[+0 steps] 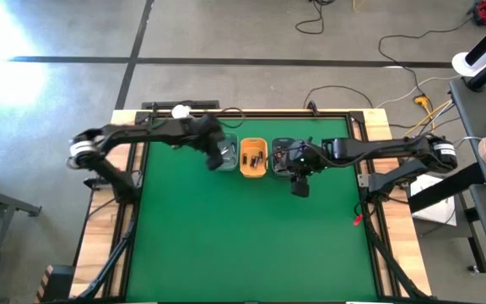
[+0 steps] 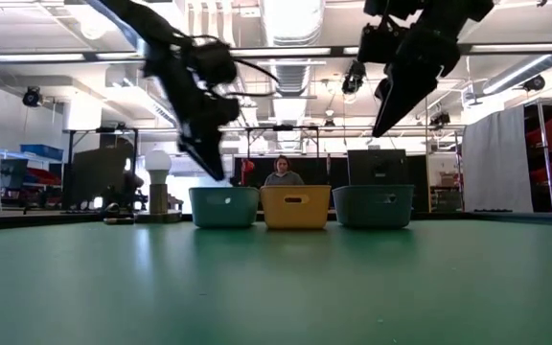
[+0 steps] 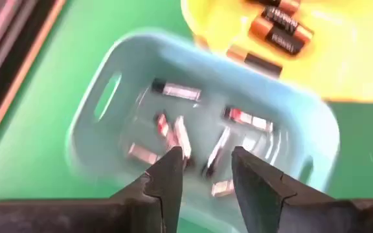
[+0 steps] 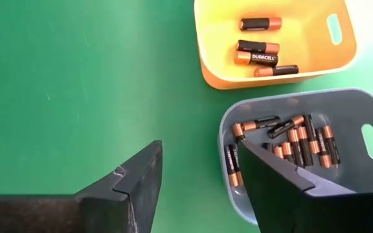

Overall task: Sort batteries
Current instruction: Put the small black battery into the blue bin

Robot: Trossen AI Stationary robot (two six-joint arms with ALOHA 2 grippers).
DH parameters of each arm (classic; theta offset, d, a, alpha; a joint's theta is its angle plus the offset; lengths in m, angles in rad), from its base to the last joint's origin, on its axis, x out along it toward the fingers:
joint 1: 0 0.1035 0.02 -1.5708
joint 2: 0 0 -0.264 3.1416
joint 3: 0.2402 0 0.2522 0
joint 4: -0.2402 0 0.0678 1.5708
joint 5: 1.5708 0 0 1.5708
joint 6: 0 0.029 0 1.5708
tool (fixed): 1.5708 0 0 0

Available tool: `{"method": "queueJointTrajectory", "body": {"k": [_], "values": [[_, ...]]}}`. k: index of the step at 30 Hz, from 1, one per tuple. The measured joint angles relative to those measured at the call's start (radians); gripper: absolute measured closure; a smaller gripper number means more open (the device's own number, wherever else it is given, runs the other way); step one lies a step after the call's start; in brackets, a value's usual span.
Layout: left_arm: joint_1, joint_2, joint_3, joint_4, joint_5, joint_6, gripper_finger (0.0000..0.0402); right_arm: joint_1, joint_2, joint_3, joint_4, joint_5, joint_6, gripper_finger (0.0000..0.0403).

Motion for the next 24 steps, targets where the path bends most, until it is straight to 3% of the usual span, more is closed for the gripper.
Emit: {"method": "queueJointTrajectory", "body": {"k": [9,13,15,24], "values": [[0.092,-0.345,-0.354,0.008,-0.029,-0.201,0.0295,0.002,-0.035,-0.024,0.004,0.000,-0.003,0.0209],[0.142,-0.435,-0.458,0.048,-0.220,-0.292,0.0295,0.002,-0.027,-0.024,0.041,-0.001,-0.011,0.0203],[0.169,-0.454,-0.492,0.063,-0.270,-0.297,0.0294,0.002,-0.026,-0.024,0.054,0.000,-0.011,0.0202],[0.273,-0.372,-0.549,0.158,-0.265,-0.288,0.0266,0.020,-0.026,-0.024,0.054,-0.003,0.051,0.0203]]}}
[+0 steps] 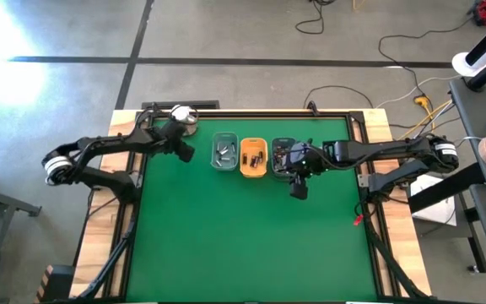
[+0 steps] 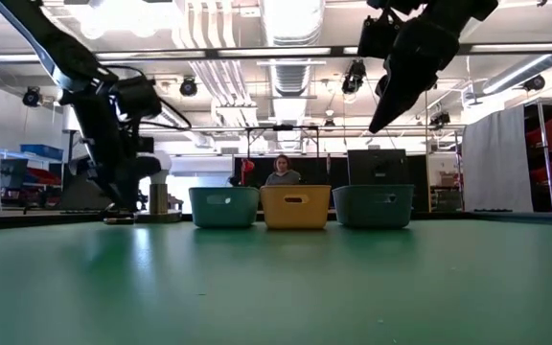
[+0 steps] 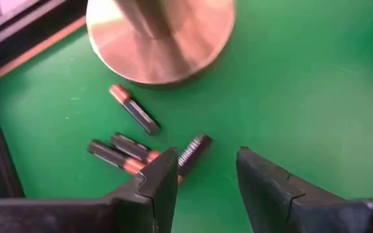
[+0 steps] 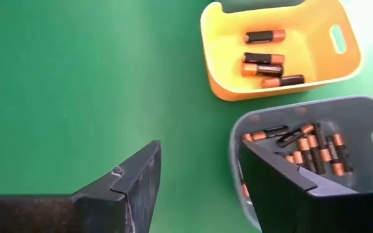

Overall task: Sort batteries
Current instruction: Put the small black battery into the blue bin

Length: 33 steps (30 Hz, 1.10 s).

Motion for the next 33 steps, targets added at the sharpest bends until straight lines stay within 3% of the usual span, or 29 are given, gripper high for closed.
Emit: {"method": "queueJointTrajectory", "body": {"k": [13,21,26,33], "values": [[0.062,0.176,0.045,0.035,-0.002,0.055,0.0260,0.080,0.000,0.000,-0.002,0.000,0.132,0.0204],[0.066,0.167,0.040,0.041,0.046,0.115,0.0266,0.094,0.000,0.000,-0.001,0.002,0.166,0.0204],[0.066,0.168,0.023,0.044,0.078,0.108,0.0302,0.093,0.000,0.000,-0.001,0.003,0.178,0.0204],[0.065,0.168,0.021,0.040,0.102,0.099,0.0383,0.093,0.000,0.000,0.000,0.003,0.177,0.0204]]}}
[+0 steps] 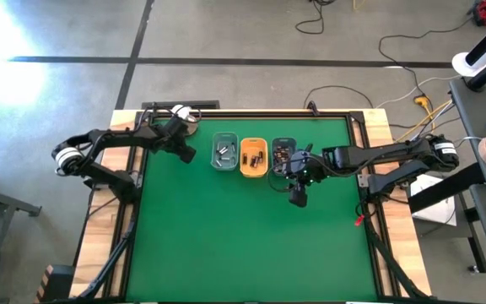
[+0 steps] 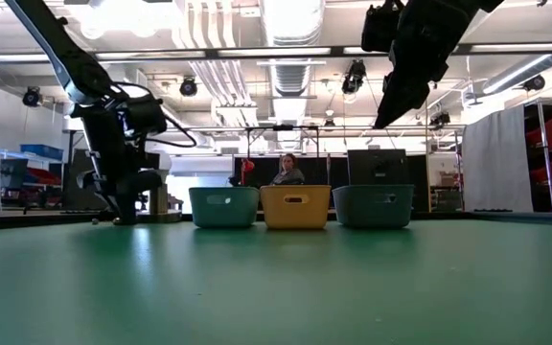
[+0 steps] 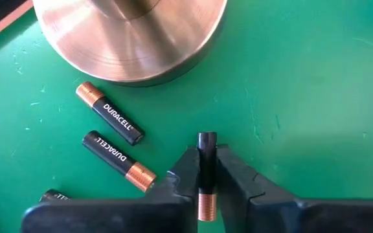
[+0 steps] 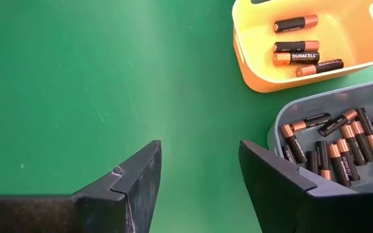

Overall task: Sort batteries
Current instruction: Put the small black battery into the blue bin

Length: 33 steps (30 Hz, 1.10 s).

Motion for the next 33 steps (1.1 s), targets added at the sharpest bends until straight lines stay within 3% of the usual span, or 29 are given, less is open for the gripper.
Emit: {"method": "queueJointTrajectory", "body": {"k": [7,12,24,33], "values": [[-0.006,0.000,-0.006,0.002,0.063,-0.028,0.0387,0.002,-0.002,0.000,-0.004,0.003,-0.002,0.0204],[-0.037,0.000,-0.008,0.006,0.093,-0.044,0.0390,0.028,-0.047,0.000,-0.035,0.099,-0.030,0.0204],[-0.225,-0.020,-0.013,0.020,0.116,-0.167,0.0391,0.028,-0.188,0.000,-0.109,0.171,-0.052,0.0204],[-0.375,-0.116,-0.017,-0.013,0.311,-0.262,0.0392,0.028,-0.266,-0.004,-0.118,0.221,-0.045,0.0204]]}}
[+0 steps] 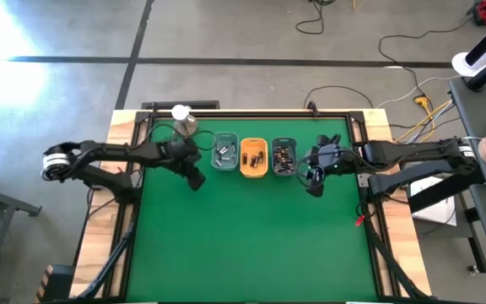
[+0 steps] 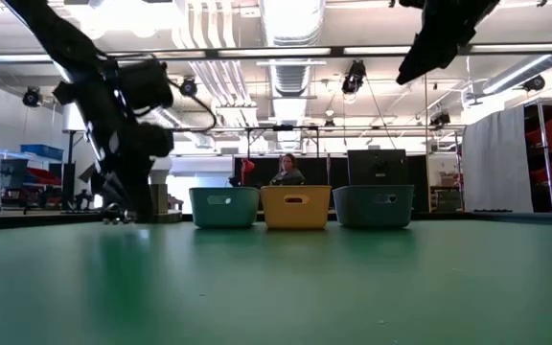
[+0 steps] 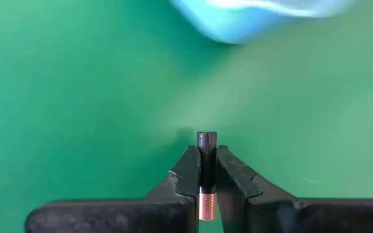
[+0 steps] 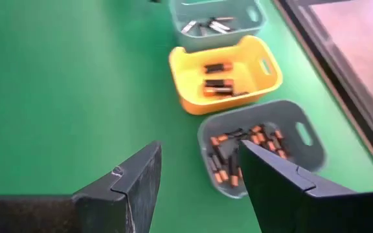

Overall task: Sort batteries
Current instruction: Put the small black battery into the blue bin

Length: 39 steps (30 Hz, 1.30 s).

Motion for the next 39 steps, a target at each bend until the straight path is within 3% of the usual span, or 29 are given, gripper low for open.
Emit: {"method": "queueJointTrajectory", "body": {"k": [5,8,14,17,20,26,33,39], "values": [[-0.049,-0.124,0.000,-0.010,0.048,-0.030,0.0393,0.000,0.015,-0.057,0.033,0.067,0.053,0.0204],[-0.067,-0.220,0.001,0.037,0.044,-0.041,0.0393,0.000,0.049,-0.130,0.148,0.072,0.077,0.0204],[-0.107,-0.351,-0.012,0.414,0.029,0.016,0.0393,0.000,0.178,-0.306,0.800,0.059,0.046,0.0204],[-0.121,-0.347,-0.056,0.665,0.032,0.038,0.0393,0.000,0.281,-0.343,1.132,0.057,-0.004,0.0204],[-0.126,-0.305,-0.114,0.920,0.032,0.045,0.0393,0.000,0.381,-0.331,1.323,0.055,-0.048,0.0204],[-0.126,-0.143,-0.177,1.341,0.034,0.088,0.0393,-0.017,0.525,-0.207,1.345,0.052,-0.074,0.0210],[-0.131,0.056,-0.129,1.520,0.068,0.097,0.0393,-0.102,0.603,-0.092,1.342,-0.076,-0.050,0.0207],[-0.131,0.129,-0.120,1.640,0.098,0.107,0.0393,-0.159,0.613,-0.056,1.315,-0.179,-0.022,0.0216]]}}
